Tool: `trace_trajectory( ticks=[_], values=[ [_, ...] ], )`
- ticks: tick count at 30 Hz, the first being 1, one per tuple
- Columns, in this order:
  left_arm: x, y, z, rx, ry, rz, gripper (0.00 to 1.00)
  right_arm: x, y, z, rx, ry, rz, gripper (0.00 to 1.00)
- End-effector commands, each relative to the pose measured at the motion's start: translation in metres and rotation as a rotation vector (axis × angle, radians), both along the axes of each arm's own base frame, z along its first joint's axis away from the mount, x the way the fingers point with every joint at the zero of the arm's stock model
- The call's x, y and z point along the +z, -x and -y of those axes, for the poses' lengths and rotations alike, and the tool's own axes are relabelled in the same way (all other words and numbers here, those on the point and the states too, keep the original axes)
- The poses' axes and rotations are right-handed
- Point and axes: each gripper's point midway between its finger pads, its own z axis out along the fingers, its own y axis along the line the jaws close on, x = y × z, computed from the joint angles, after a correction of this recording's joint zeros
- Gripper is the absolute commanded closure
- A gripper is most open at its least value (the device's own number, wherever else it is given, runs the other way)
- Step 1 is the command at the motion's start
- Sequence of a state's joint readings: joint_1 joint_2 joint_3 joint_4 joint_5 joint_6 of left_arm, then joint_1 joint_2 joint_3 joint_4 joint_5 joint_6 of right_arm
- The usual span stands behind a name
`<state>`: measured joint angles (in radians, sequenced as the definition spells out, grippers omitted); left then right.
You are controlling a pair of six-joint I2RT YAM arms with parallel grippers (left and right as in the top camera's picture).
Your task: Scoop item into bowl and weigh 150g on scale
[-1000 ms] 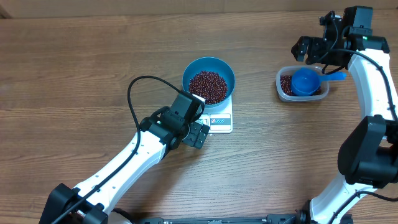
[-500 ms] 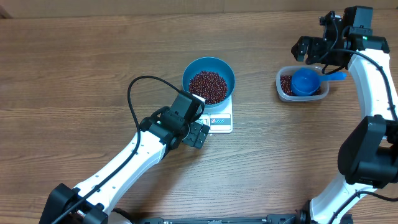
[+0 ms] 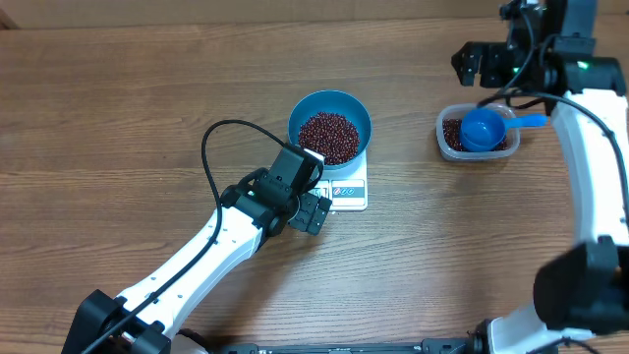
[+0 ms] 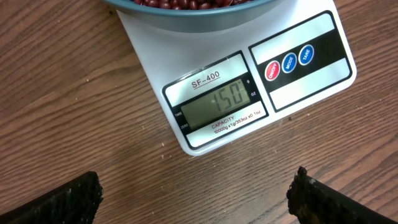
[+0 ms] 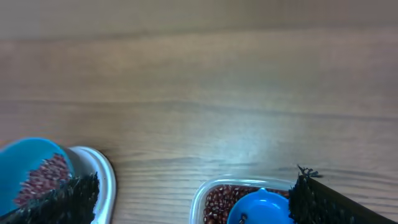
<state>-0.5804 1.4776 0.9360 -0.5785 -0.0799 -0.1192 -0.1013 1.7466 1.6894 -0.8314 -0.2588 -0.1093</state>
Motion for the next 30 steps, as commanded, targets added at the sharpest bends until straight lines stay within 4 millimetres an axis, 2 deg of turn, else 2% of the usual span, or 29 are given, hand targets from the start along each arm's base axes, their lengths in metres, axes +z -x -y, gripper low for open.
trace_trajectory(
  ticks=[1, 5, 9, 13, 16, 20, 22, 24, 26, 28, 30],
  values=[
    [0.0, -0.002, -0.002, -0.009, -0.013, 0.009, 0.0, 0.064, 0.016, -0.002, 0.007, 0.016, 0.147, 0.0],
    [0.0, -0.002, -0.002, -0.009, -0.013, 0.009, 0.0, 0.11, 0.039, -0.004, 0.007, 0.027, 0.253, 0.0],
    [0.0, -0.002, -0.002, -0.009, -0.013, 0.009, 0.0, 0.146, 0.062, -0.007, 0.007, 0.037, 0.344, 0.0],
    [0.0, -0.002, -0.002, -0.009, -0.013, 0.009, 0.0, 0.163, 0.08, -0.009, 0.007, 0.042, 0.389, 0.0],
    [0.0, -0.002, -0.002, -0.009, -0.013, 0.01, 0.0, 0.166, 0.092, -0.01, 0.007, 0.043, 0.401, 0.0],
    [0.0, -0.002, -0.002, -0.009, -0.013, 0.009, 0.0, 0.148, 0.101, -0.011, 0.007, 0.039, 0.367, 0.0],
    [0.0, -0.002, -0.002, -0.009, -0.013, 0.009, 0.01, 0.132, 0.102, -0.011, 0.007, 0.036, 0.33, 0.0],
    [0.0, -0.002, -0.002, -0.009, -0.013, 0.009, 0.0, 0.109, 0.104, -0.011, 0.007, 0.031, 0.278, 0.0],
    [0.0, -0.002, -0.002, -0.009, -0.013, 0.009, 0.0, 0.071, 0.109, -0.012, 0.007, 0.02, 0.183, 0.0],
    [0.0, -0.002, -0.002, -0.009, -0.013, 0.009, 0.0, 0.043, 0.115, -0.012, 0.007, 0.013, 0.112, 0.0],
    [0.0, -0.002, -0.002, -0.009, -0.013, 0.009, 0.0, 0.023, 0.119, -0.012, 0.006, 0.015, 0.069, 0.0]
  ],
)
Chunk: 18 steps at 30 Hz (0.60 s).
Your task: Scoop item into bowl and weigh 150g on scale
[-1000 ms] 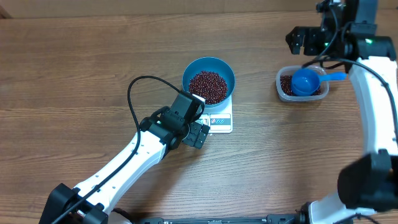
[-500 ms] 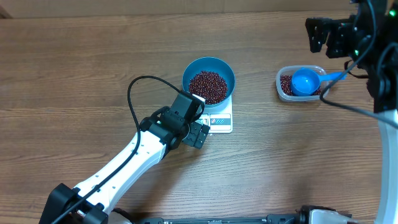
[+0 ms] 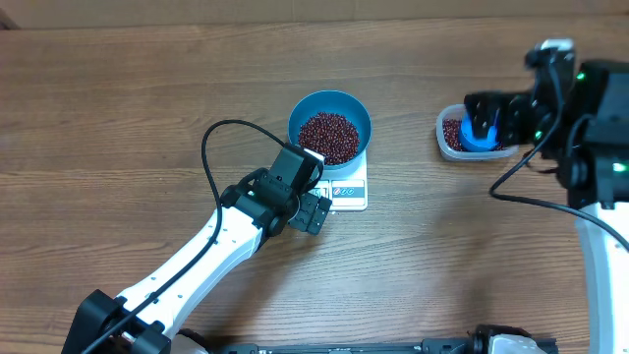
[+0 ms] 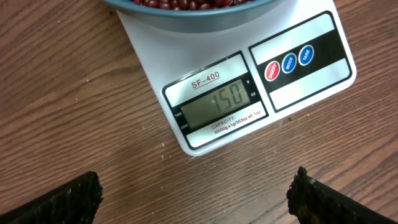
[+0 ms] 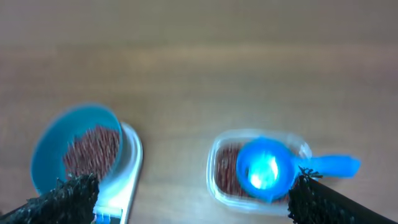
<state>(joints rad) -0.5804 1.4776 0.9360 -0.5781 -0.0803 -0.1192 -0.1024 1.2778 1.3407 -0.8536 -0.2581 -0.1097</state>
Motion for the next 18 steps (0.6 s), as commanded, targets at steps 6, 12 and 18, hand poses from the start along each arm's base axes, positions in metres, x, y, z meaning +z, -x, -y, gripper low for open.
trace_trajectory(
  ticks=[6, 12, 18],
  values=[
    [0.0, -0.002, -0.002, -0.009, -0.012, 0.009, 0.0, -0.095, 0.033, -0.009, 0.03, -0.042, -0.22, 0.0],
    [0.0, -0.002, -0.002, -0.009, -0.012, 0.009, 0.0, -0.168, 0.05, -0.018, 0.041, -0.096, -0.274, 0.0],
    [0.0, -0.002, -0.002, -0.009, -0.012, 0.009, 0.0, -0.191, 0.049, -0.036, 0.122, -0.163, -0.15, 0.0]
  ],
)
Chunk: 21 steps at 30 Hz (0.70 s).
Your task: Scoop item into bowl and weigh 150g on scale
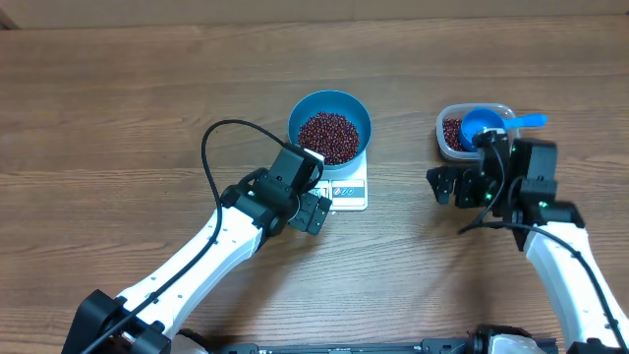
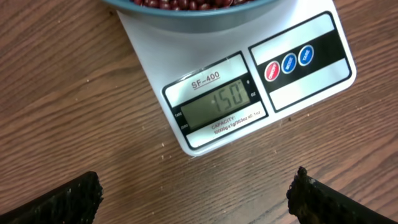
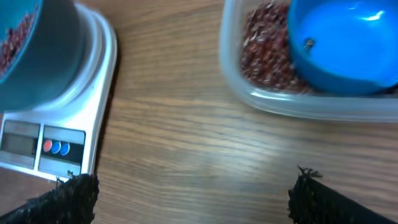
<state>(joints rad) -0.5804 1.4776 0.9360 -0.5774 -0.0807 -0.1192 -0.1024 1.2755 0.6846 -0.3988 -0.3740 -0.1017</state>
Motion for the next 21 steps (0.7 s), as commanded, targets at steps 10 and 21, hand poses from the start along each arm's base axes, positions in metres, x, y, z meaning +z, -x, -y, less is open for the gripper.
trace_trajectory(
  ticks=[10, 21],
  values=[
    [0.0, -0.001, -0.002, -0.009, -0.012, 0.008, 0.0, -0.026, 0.028, -0.011, -0.029, -0.07, 0.257, 0.0],
    [0.0, -0.001, -0.002, -0.01, -0.013, 0.008, 0.01, -0.04, 0.051, 0.003, -0.186, -0.102, 0.338, 0.0]
  ],
)
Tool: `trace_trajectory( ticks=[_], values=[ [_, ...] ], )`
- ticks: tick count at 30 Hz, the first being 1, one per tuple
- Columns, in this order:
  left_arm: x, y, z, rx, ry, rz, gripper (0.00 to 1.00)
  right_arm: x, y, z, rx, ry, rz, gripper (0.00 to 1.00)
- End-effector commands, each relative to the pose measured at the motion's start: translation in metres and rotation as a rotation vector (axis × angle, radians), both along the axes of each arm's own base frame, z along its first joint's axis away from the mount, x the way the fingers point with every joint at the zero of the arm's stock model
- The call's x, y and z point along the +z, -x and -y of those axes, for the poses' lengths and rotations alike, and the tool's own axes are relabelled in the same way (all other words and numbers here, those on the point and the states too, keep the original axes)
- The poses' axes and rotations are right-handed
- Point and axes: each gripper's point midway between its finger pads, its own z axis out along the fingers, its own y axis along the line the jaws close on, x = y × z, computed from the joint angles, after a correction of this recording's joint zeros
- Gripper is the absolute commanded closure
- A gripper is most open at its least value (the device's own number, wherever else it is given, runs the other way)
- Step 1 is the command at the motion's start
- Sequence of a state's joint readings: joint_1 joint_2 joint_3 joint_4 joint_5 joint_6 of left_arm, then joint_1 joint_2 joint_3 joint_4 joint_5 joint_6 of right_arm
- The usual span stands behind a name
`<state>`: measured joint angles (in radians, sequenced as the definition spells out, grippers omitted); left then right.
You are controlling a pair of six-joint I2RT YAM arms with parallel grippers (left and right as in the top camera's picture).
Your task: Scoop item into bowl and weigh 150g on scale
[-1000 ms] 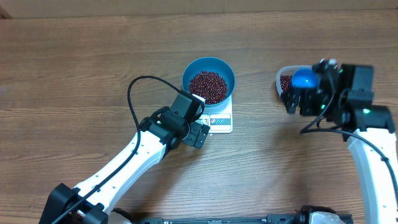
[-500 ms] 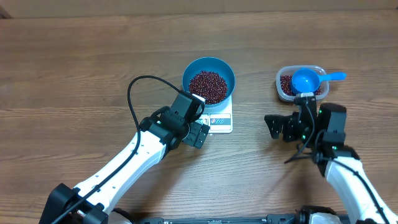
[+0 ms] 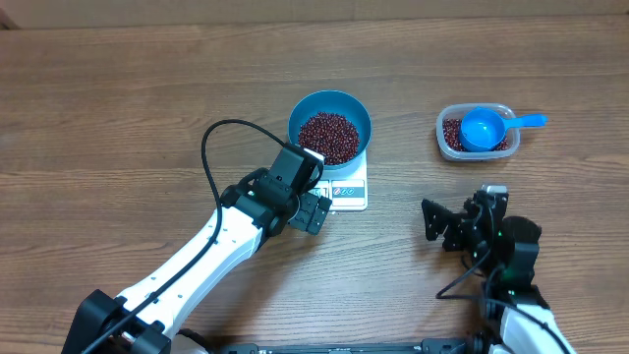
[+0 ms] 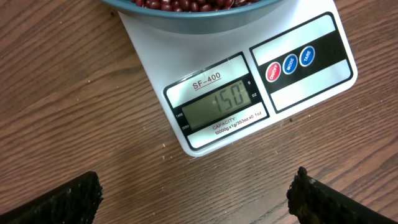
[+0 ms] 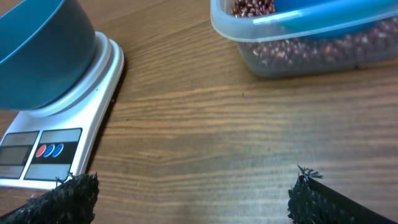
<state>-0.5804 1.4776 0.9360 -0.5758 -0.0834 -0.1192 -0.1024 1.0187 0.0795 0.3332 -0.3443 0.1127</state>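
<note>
A blue bowl (image 3: 330, 128) filled with red beans rests on the white scale (image 3: 349, 189), whose display (image 4: 217, 101) reads 150. At the right, a clear plastic container (image 3: 476, 134) of beans has the blue scoop (image 3: 486, 128) lying in it. My left gripper (image 3: 313, 209) hovers open just in front of the scale with nothing between its fingers. Low at the front right, apart from the container, my right gripper (image 3: 444, 224) is open and empty too. In the right wrist view the bowl (image 5: 43, 50) and the container (image 5: 311, 37) both show.
Bare wooden table (image 3: 118, 118) lies all around. The left arm's black cable (image 3: 211, 147) loops over the table left of the bowl. The right arm's body sits at the lower right edge.
My right gripper has drawn back toward the front edge of the table, farther from the container. The left gripper and the scale reading are unchanged.
The scoop lay in the container with my right gripper open beyond it at the far right. Then the gripper stood over the container, then in front of it, and now near the front edge. The scale read 150 throughout and the left arm stayed put.
</note>
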Motion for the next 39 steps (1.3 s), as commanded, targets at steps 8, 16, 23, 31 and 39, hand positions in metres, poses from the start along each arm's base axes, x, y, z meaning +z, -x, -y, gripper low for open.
trace_trajectory(
  ticks=[8, 16, 23, 31, 39],
  values=[
    [0.0, -0.001, -0.002, -0.011, -0.012, 0.005, 0.0, 0.002, 0.014, 0.005, -0.047, 0.004, 0.04, 0.0],
    [0.0, -0.001, -0.002, -0.011, -0.011, 0.005, 0.0, 0.018, 0.022, 0.011, -0.08, 0.039, 0.091, 0.0],
    [0.0, -0.001, -0.002, -0.011, -0.012, 0.006, 0.0, 0.047, 0.027, 0.014, -0.095, 0.057, 0.213, 0.0],
    [0.0, -0.001, -0.002, -0.011, -0.012, 0.005, 0.0, 0.1, 0.031, 0.013, -0.095, 0.068, 0.443, 0.0],
    [0.0, -0.001, -0.002, -0.011, -0.012, 0.005, 0.01, 0.121, 0.036, 0.012, -0.097, 0.064, 0.537, 0.0]
  ],
)
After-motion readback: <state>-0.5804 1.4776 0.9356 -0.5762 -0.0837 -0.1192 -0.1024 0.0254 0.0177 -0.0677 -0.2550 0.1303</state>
